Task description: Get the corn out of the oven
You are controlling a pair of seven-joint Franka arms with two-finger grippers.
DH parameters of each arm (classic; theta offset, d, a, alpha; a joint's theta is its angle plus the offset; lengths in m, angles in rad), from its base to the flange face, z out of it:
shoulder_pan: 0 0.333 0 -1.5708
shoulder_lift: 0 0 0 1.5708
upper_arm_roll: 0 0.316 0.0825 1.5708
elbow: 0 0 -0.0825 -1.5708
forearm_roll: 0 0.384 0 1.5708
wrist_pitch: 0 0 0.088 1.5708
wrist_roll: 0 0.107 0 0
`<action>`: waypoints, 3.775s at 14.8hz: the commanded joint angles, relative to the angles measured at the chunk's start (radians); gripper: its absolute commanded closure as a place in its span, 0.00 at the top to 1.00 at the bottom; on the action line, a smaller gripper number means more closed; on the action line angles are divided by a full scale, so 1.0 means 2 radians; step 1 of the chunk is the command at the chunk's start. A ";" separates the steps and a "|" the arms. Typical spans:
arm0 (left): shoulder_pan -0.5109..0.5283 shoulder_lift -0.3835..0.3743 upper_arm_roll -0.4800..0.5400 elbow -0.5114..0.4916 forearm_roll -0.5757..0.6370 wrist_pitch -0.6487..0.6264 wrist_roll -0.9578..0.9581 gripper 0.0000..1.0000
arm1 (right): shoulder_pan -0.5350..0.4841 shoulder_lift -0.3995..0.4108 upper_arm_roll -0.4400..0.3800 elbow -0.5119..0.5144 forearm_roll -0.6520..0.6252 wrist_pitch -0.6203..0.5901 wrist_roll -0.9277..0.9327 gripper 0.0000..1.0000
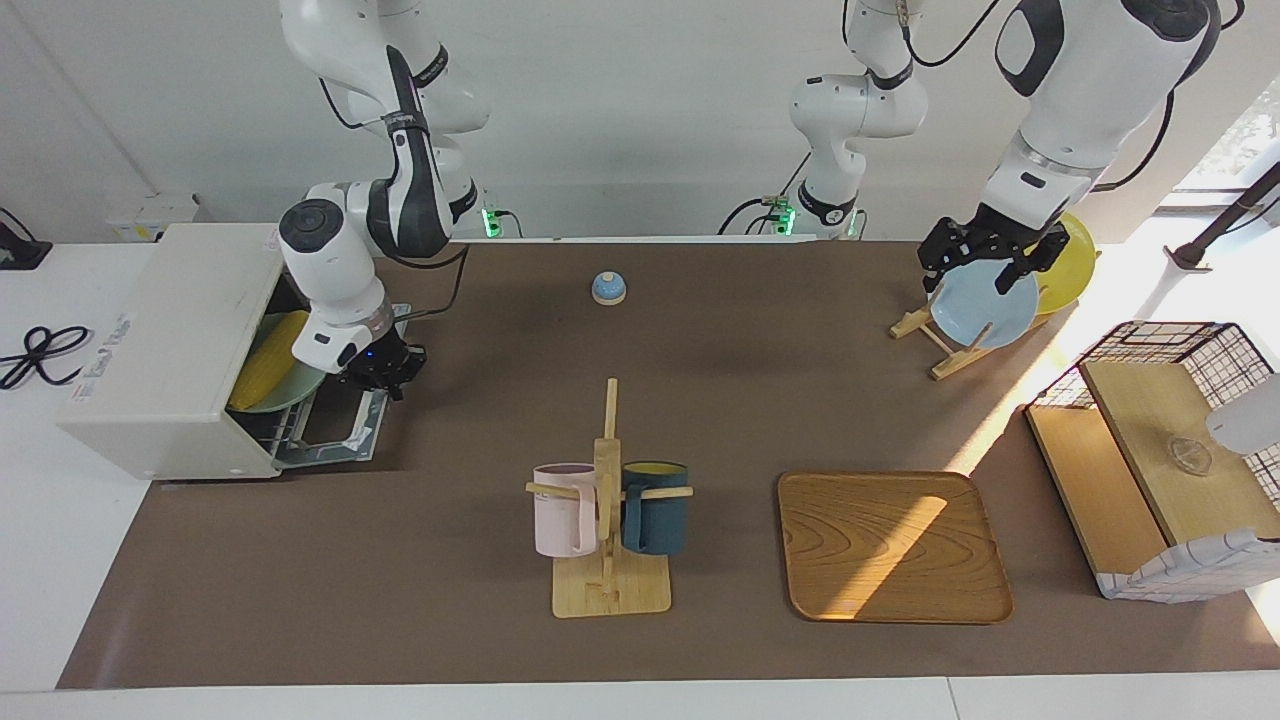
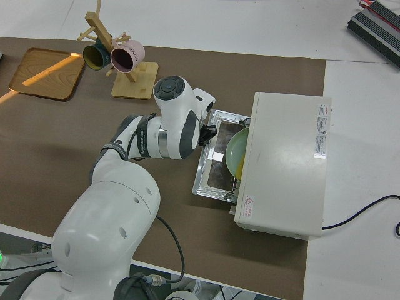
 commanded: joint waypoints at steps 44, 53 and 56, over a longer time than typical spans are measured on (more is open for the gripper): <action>-0.003 -0.002 0.001 0.004 0.009 0.004 -0.003 1.00 | -0.041 -0.055 -0.015 -0.007 -0.054 -0.106 0.060 0.00; -0.005 -0.001 0.001 0.004 0.009 0.006 -0.006 1.00 | 0.143 0.018 -0.013 0.146 -0.062 -0.222 0.189 0.00; -0.005 -0.002 0.001 0.004 0.009 0.007 -0.006 1.00 | 0.208 0.052 -0.013 0.198 -0.062 -0.248 0.275 0.00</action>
